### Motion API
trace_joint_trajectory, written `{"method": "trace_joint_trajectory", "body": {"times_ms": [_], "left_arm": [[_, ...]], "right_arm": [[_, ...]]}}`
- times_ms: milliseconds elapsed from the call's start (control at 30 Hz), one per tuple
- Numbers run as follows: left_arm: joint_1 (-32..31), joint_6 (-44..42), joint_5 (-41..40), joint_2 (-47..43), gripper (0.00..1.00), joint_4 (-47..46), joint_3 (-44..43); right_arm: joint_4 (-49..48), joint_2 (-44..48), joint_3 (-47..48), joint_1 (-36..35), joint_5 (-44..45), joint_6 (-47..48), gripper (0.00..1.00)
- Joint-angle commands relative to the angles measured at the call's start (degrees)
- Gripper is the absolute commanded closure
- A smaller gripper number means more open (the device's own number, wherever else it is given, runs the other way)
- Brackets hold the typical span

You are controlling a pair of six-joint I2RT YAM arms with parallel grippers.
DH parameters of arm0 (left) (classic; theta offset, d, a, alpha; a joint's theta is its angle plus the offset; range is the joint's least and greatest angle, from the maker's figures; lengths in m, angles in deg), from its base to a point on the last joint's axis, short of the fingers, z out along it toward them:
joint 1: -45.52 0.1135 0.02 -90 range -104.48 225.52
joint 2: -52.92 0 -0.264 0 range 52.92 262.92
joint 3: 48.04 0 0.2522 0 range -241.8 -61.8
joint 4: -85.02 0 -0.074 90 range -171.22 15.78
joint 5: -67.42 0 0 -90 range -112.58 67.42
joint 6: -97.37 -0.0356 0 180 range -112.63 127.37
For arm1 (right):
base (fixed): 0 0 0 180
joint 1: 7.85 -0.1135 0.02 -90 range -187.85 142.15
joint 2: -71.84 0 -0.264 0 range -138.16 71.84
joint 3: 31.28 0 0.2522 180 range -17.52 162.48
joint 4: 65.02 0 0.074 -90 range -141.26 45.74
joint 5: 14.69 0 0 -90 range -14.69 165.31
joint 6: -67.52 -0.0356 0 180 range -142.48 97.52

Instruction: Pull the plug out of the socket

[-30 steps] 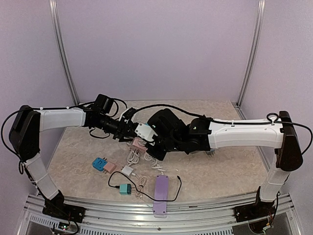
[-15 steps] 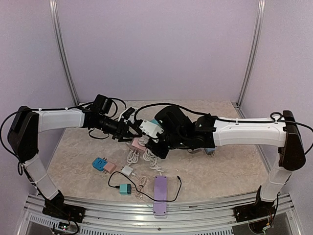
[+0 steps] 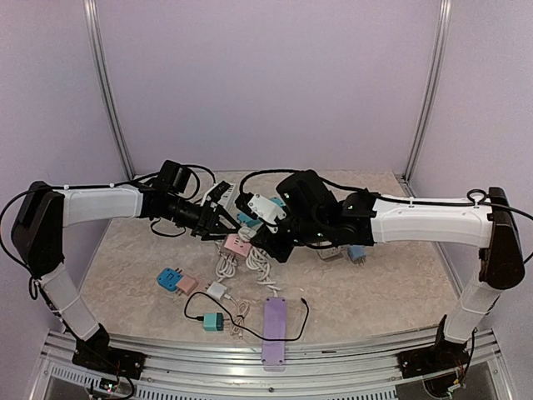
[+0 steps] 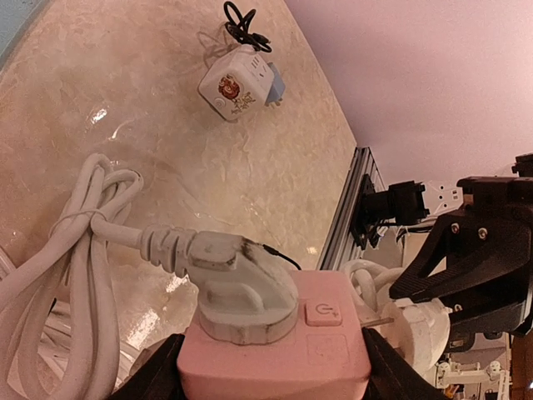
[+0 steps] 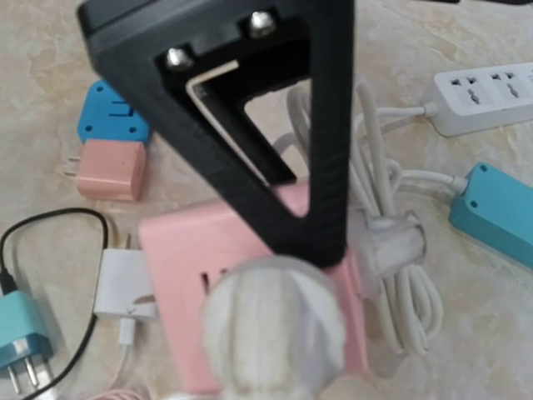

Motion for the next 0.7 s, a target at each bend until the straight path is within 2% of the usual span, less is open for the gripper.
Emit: {"method": "trace_joint_trajectory", "body": {"times_ms": [0, 433, 667], "left_arm": [[-0.1, -1.1, 0.8, -3.1, 0.64, -3.1, 0.0], [2.7, -0.3, 0.9, -5.1, 0.64, -4.0, 0.5], [3.2, -0.9, 2.2, -6.1, 0.64, -4.4, 0.4]], "right_arm": [[-3.6, 2.8, 0.1, 0.1, 0.1, -0.3, 1.00], [0.1, 7.9, 1.3, 4.5, 8.9, -0.8, 1.00], [-3.1, 6.0, -1.6, 9.0, 7.0, -6.3, 1.00]]}}
